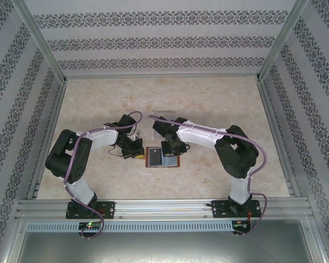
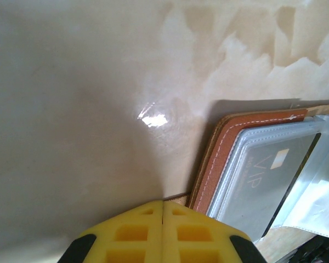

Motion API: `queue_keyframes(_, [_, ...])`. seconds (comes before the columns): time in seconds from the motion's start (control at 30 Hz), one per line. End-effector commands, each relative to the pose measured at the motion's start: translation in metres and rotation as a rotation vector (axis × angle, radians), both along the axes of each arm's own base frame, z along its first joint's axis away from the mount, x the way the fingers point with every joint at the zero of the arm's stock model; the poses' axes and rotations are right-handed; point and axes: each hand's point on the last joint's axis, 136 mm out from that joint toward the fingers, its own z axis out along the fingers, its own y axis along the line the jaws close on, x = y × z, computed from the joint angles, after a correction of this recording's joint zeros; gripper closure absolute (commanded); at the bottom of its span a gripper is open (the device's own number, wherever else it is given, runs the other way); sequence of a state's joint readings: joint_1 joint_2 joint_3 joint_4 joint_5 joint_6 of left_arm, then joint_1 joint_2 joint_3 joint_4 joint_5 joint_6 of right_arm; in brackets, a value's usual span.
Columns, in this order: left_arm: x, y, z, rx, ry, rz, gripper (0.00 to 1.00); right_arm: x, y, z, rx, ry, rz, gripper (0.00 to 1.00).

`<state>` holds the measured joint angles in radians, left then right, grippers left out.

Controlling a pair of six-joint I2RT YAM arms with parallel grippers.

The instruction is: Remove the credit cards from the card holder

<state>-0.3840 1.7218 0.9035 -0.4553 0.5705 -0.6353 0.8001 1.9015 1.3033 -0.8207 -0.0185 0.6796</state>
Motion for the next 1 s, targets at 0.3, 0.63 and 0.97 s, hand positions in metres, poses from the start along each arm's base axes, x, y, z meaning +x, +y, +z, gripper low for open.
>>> queue_keyframes(0.3, [-0.007,0.005,-0.013,0.041,0.044,-0.003,1.0,0.0,-0.027,-0.015,-0.13,0.002,0.008,0.73])
queue_keyframes(0.63, [0.004,0.002,0.008,0.027,0.004,-0.004,1.0,0.006,-0.039,0.018,-0.175,-0.056,0.02,0.67])
queue_keyframes(0.97, [0.008,-0.013,0.028,-0.005,-0.023,-0.034,1.0,0.007,0.009,0.042,0.125,-0.057,-0.013,0.73])
